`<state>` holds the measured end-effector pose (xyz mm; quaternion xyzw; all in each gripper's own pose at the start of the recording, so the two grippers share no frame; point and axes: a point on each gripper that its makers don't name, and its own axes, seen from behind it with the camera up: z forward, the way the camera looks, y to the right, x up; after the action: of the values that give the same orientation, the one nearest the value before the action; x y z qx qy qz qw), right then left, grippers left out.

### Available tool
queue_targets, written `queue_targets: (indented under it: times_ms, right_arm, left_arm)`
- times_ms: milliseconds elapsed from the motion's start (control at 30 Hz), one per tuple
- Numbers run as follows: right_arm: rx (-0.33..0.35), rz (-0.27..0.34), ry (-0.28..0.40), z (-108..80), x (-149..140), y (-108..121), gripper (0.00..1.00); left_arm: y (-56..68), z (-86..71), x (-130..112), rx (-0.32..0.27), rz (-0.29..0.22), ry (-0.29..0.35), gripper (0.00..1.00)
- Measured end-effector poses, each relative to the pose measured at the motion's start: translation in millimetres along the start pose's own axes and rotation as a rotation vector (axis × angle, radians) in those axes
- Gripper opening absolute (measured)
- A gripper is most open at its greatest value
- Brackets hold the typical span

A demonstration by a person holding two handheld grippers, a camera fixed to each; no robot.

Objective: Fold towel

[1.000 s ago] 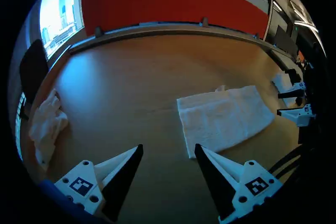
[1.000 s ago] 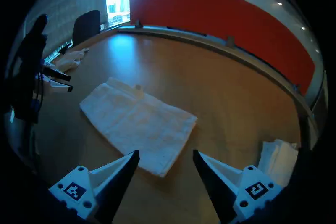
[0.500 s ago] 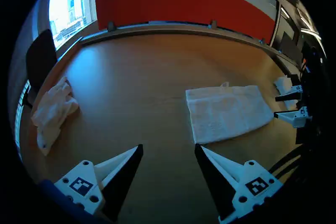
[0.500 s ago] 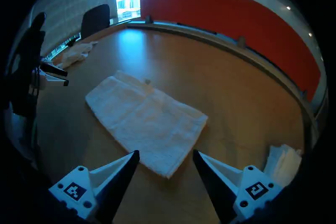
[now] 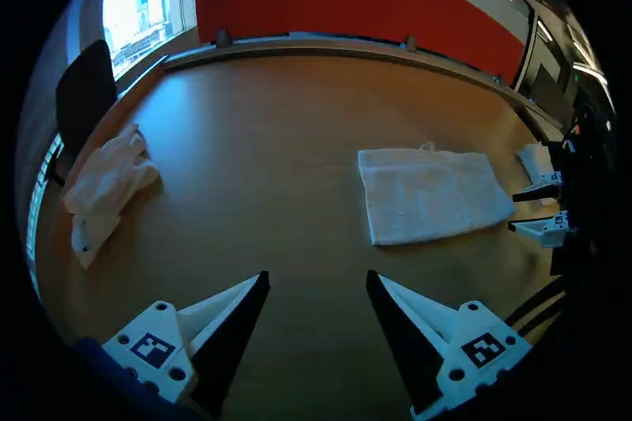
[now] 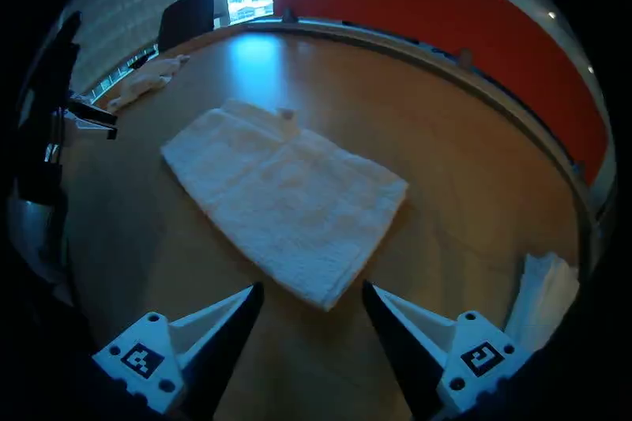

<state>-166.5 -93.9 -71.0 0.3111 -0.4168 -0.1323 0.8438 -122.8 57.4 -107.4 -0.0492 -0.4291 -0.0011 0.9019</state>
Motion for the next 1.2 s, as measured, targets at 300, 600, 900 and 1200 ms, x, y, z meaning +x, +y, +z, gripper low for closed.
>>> queue_targets:
  times_ms: [300, 600, 900, 1200]
  right_arm:
    - [0.013, -0.008, -0.018, -0.8, -3.3, 2.3, 0.75]
    - [0.032, -0.018, -0.036, -2.1, -7.2, 2.4, 0.57]
    - [0.034, -0.007, -0.038, -0.8, -7.1, 3.2, 0.34]
    - [0.029, 0.007, -0.037, -0.1, -7.2, 3.4, 0.05]
  left_arm:
    - [-3.0, -3.6, -5.6, 0.002, -0.01, -0.008, 0.91]
    - [-3.3, -5.4, -7.1, -0.001, -0.018, -0.011, 0.91]
    - [-0.8, -5.5, -7.0, -0.007, -0.02, -0.012, 0.91]
    - [-0.4, -5.9, -8.7, -0.006, -0.023, -0.015, 0.91]
